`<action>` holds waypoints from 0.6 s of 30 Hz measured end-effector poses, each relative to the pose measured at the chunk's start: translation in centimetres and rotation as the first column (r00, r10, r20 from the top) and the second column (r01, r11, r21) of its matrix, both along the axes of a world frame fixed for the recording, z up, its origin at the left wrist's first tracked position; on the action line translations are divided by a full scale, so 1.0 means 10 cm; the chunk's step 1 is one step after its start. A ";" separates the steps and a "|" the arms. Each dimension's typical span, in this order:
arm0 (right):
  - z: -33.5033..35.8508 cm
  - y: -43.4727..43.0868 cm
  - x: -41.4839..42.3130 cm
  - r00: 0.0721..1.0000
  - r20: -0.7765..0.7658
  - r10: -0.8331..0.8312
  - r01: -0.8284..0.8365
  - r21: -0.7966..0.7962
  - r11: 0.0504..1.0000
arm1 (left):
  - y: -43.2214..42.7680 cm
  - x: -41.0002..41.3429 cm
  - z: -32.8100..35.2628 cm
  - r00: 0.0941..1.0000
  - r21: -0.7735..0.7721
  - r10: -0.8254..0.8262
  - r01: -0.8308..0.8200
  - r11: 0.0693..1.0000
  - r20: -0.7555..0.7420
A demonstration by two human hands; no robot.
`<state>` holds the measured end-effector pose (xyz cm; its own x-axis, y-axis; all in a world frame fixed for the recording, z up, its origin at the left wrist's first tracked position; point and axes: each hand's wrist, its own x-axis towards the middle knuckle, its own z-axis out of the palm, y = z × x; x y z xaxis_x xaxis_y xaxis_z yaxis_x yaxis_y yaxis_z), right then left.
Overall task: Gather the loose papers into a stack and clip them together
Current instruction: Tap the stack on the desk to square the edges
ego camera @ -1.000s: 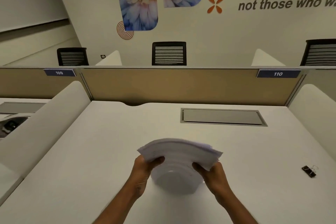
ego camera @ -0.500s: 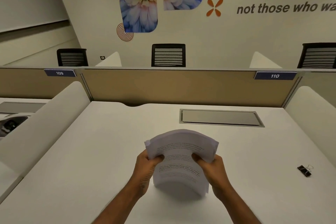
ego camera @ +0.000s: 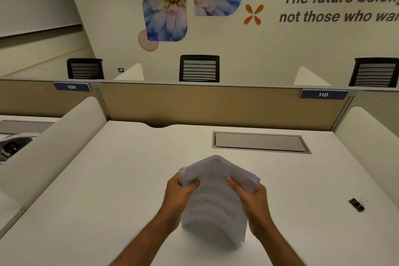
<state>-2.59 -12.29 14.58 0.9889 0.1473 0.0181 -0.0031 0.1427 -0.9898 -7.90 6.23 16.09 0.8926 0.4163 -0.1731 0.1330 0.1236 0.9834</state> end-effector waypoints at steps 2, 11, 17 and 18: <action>-0.02 0.01 -0.01 0.999 0.032 -0.012 0.012 -0.003 1.000 | -0.01 0.00 0.01 1.000 -0.017 0.016 -0.016 1.000 0.006; -0.26 -0.04 -0.06 0.998 -0.060 0.010 -0.014 -0.061 0.998 | -0.01 -0.04 -0.12 0.996 -0.032 0.010 -0.013 0.999 -0.088; -0.15 -0.09 0.05 0.998 -0.058 -0.039 0.037 -0.034 0.999 | -0.02 0.02 -0.12 1.000 -0.017 -0.015 0.014 1.000 -0.026; -0.17 -0.08 0.04 0.998 -0.066 -0.025 0.021 -0.061 0.998 | -0.02 0.03 -0.15 0.999 -0.021 -0.004 0.004 1.000 -0.039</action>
